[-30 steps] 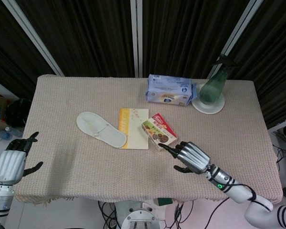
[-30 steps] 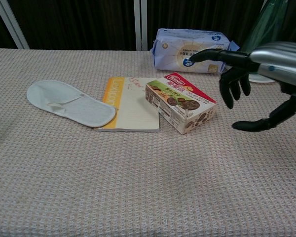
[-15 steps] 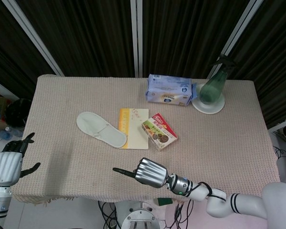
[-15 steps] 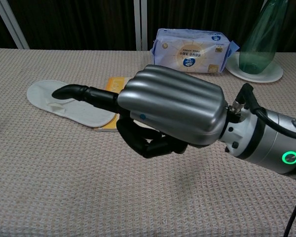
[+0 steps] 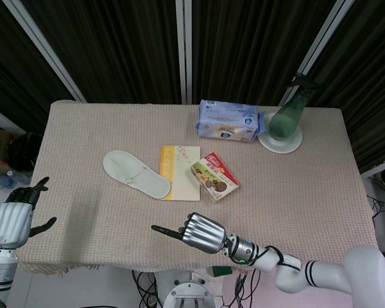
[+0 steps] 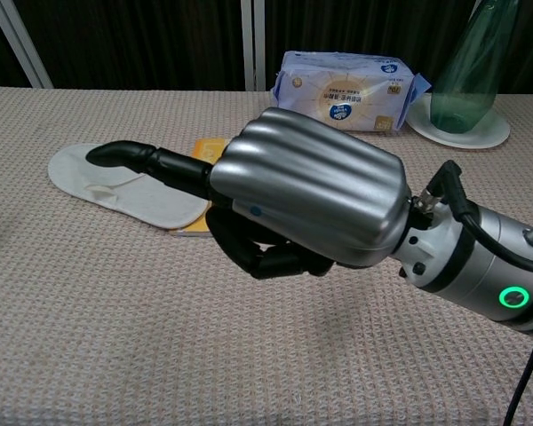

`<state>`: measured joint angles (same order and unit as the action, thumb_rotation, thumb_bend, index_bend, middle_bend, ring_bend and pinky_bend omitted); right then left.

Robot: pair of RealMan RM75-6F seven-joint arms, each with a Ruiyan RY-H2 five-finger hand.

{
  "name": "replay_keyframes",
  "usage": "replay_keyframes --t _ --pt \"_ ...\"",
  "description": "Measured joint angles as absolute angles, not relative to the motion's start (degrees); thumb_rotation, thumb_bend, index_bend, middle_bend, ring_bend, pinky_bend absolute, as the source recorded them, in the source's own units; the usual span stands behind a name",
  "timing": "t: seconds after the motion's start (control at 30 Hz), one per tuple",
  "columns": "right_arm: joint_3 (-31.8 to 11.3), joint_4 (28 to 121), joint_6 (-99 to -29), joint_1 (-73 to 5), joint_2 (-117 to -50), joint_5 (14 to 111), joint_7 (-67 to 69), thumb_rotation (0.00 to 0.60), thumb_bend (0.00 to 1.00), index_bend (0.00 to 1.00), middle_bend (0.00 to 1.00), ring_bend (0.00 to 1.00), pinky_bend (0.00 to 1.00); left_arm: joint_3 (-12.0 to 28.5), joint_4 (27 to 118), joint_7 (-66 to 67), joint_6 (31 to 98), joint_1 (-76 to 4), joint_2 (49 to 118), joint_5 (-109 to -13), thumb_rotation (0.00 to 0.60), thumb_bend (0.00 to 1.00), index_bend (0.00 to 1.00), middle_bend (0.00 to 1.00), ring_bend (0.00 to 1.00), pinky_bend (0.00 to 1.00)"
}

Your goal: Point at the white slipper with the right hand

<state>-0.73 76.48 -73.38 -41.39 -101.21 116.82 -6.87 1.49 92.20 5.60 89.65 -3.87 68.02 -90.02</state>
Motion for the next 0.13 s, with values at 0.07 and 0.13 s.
replay_keyframes --t 0.07,0.13 --pt "-0.58 76.68 -73.26 -41.61 -101.16 116.45 -6.91 0.600 1.00 0.00 0.92 1.00 1.00 1.55 92.21 5.62 89.48 -3.98 68.03 -90.00 0.600 0.09 0.11 0.30 0.29 0.27" --pt "-0.50 76.74 -73.25 -41.74 -101.17 116.12 -6.95 0.600 1.00 0.00 0.92 1.00 1.00 1.63 92.16 5.50 89.37 -4.04 68.05 -89.90 0.600 0.09 0.11 0.30 0.29 0.27"
